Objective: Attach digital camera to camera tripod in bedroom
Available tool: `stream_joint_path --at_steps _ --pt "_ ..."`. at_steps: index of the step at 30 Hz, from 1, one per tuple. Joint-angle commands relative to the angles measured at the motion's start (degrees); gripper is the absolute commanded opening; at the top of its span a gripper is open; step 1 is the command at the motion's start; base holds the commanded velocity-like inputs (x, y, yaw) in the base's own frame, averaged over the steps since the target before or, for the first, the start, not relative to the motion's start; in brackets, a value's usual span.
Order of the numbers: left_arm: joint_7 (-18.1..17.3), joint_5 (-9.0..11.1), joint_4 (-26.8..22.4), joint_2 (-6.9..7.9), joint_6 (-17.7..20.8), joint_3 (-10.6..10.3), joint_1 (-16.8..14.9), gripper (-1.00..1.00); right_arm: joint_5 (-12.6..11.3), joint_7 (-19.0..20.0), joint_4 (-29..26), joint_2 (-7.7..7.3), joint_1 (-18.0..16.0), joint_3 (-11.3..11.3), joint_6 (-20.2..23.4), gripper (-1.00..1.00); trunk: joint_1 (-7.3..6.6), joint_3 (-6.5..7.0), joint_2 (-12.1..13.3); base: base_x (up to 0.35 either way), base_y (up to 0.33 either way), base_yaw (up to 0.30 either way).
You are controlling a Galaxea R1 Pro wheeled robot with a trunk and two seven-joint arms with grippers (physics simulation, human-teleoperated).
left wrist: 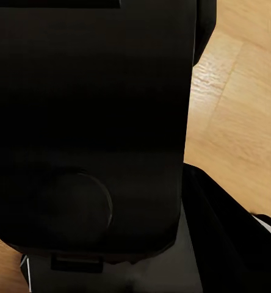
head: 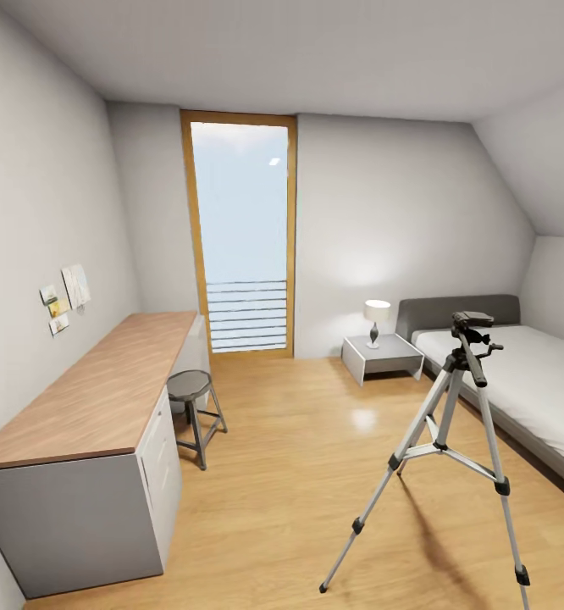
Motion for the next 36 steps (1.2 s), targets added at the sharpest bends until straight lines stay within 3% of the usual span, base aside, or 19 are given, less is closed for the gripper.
stream_joint_path --at_steps 1,8,20,29,30,33,36 --pt "0.21 0.27 -0.12 -0.08 -0.07 -0.47 0.00 -1.00 -0.18 -0.03 0.14 0.01 -0.04 0.39 -0.28 1.00 0.02 -0.02 -0.04 0.000 0.000 0.000" --pt "0.16 0.17 -1.31 -0.52 0.32 -0.73 0.00 -1.00 -0.12 -0.12 0.00 -0.13 -0.04 0.36 0.07 1.00 0.02 -0.02 -0.04 0.063 0.000 0.000" --pt "0.50 -0.14 -5.20 -0.52 2.99 -0.84 0.00 -1.00 -0.62 -2.26 -3.43 -0.05 0.33 -0.07 3.13 1.00 0.02 -0.02 -0.04 0.285 0.000 0.000" --pt "2.42 -0.22 -8.09 -0.63 5.75 -0.82 -0.38 -1.00 -0.64 -4.22 -6.35 2.25 -1.94 -0.31 6.02 1.00 0.02 -0.02 -0.04 0.057 0.000 0.000" --pt "5.14 -0.21 -28.13 -0.68 11.75 -0.82 -0.43 -1.00 -0.59 -4.21 -21.61 8.85 -7.41 -0.32 18.05 1.00 0.02 -0.02 -0.04 0.003 0.000 0.000" --pt "5.78 -0.20 -28.48 -1.11 15.13 -0.82 -0.57 -1.00 -0.41 -4.22 -21.70 11.83 -8.94 -0.27 18.10 1.00 0.02 -0.02 -0.04 0.002 0.000 0.000" --pt "6.07 -0.25 -28.60 -1.81 16.85 -0.82 -0.66 -1.00 -0.20 -4.22 -21.83 13.08 -9.95 -0.25 18.16 1.00 0.02 -0.02 -0.04 0.000 0.000 0.000"
